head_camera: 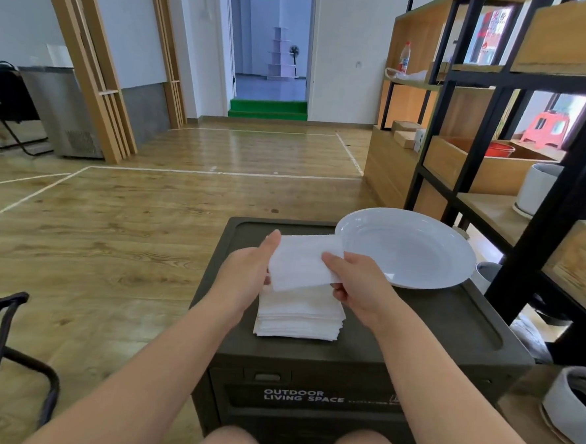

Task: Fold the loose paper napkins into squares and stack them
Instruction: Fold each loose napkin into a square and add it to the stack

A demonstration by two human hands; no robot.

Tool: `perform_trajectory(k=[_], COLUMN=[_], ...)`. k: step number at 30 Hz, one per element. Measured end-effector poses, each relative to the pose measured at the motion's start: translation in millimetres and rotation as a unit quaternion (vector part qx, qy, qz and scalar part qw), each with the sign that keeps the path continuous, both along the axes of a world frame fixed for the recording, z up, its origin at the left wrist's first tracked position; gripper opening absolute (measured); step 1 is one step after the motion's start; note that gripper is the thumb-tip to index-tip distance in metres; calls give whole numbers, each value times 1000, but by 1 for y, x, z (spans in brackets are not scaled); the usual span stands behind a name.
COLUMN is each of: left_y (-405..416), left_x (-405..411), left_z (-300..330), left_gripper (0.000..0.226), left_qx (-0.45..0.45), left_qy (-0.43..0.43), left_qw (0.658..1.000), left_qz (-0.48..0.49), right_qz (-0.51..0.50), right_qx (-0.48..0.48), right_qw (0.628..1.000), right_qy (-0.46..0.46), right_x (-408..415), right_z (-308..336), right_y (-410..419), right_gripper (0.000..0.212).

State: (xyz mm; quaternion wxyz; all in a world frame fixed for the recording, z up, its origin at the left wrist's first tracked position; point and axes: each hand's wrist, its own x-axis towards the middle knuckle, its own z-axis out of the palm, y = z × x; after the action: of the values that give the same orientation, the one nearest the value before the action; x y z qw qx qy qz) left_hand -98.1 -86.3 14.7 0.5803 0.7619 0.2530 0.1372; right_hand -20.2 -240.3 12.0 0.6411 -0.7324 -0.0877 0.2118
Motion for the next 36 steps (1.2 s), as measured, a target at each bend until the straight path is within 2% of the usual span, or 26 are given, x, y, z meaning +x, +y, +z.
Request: perform_trajectory(k=[3,8,10,18,21,24,27,30,33,36], left_y=[1,10,11,15,15,15,17,16,12,11], left_x=[8,12,14,18,18,17,16,18,22,24], left_z=[-6,-20,-25,-48,-53,-57,-55,-42,-27,-15], left_gripper=[38,41,43,53,54,56,61,60,54,47], left_qx=[57,153,179,217,227,257,296,332,271,98], left_qy=[-8,5,21,41,58,108,182,241,290,297], left_qw=[998,988,983,974,971,960,938,912,916,949], left_qz=[10,25,31,43,40,31,15,-11,-51,-41], right_qz=[7,-43,-49,-107,-109,-104,-103,-80,-33,-19], right_qx=[-62,-194,-230,-274,-286,-274,-283,-320,-355,-359], right_qw=[997,959,945,916,915,931,935,930,927,929], right_qy=[-36,-204,-229,-273,-264,-215,-186,-161,-118,-88], right_x=[-2,2,3,-2,-1,1,3,6,9,10], right_z=[2,-17,-25,-45,-53,-60,-59,-51,-37,-29], right_y=[10,14,12,9,8,6,5,6,9,10], right_gripper=[32,51,48,41,39,34,27,33,34,28])
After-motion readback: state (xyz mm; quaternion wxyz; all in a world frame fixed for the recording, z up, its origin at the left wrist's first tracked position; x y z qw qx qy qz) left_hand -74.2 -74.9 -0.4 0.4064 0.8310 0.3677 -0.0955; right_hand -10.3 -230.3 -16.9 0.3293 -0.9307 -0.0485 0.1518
